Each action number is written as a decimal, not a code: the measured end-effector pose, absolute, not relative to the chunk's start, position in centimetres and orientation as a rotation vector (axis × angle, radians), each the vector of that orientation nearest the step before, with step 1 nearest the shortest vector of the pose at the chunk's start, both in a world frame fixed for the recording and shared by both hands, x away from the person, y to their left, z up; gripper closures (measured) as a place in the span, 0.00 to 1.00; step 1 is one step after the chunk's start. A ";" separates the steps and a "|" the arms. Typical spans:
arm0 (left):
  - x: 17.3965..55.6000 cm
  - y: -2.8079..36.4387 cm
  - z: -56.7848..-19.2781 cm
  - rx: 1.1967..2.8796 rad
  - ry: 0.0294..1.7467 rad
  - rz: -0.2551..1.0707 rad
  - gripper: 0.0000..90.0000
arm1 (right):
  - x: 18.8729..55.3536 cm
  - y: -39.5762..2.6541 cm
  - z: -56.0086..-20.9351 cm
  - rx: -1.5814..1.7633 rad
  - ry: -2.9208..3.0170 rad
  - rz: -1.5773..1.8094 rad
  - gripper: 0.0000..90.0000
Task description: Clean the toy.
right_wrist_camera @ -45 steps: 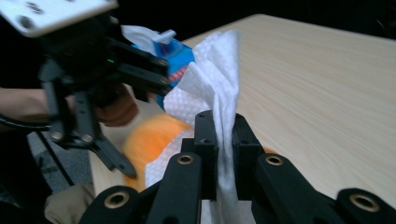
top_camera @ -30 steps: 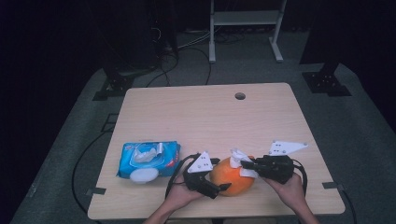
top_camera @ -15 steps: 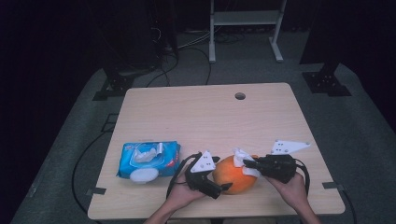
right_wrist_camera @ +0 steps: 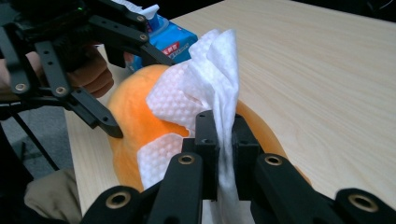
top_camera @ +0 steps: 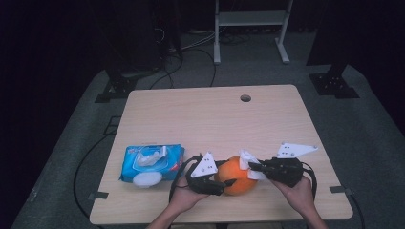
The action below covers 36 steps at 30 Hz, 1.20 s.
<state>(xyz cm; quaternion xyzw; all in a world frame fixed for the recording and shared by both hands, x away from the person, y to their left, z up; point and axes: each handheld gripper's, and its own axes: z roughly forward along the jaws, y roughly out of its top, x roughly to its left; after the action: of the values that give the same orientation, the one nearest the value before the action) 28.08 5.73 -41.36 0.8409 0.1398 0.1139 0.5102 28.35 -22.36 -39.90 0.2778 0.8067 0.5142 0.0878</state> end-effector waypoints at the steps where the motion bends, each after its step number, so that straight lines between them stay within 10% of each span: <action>1: 28.1 5.7 -41.4 2.020 0.340 0.267 0.41 | 28.1 -22.1 -39.6 0.802 2.391 1.537 0.93; 7: 27.8 5.5 -41.5 2.031 0.320 0.277 0.36 | 27.7 -20.3 -39.6 0.703 2.434 1.585 0.94; 12: 28.7 5.3 -42.2 2.030 0.377 0.237 0.12 | 28.5 -21.5 -40.5 0.789 2.432 1.578 0.94; 17: 28.4 5.5 -42.0 2.025 0.361 0.231 0.36 | 28.5 -22.2 -40.7 0.809 2.424 1.594 0.94; 24: 28.3 5.8 -40.9 2.049 0.320 0.252 0.41 | 28.0 -22.8 -39.7 0.838 2.352 1.621 0.93; 31: 28.1 5.9 -40.6 2.026 0.309 0.230 0.40 | 28.0 -21.3 -40.1 0.774 2.408 1.634 0.93; 36: 28.7 5.6 -41.4 2.017 0.368 0.205 0.16 | 28.7 -22.2 -41.1 0.851 2.420 1.610 0.93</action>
<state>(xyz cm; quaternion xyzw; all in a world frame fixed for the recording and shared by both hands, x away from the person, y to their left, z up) 28.68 5.59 -41.40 0.8393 0.1532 0.0853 0.5146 28.75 -22.23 -41.13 0.2807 0.7977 0.5308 0.0563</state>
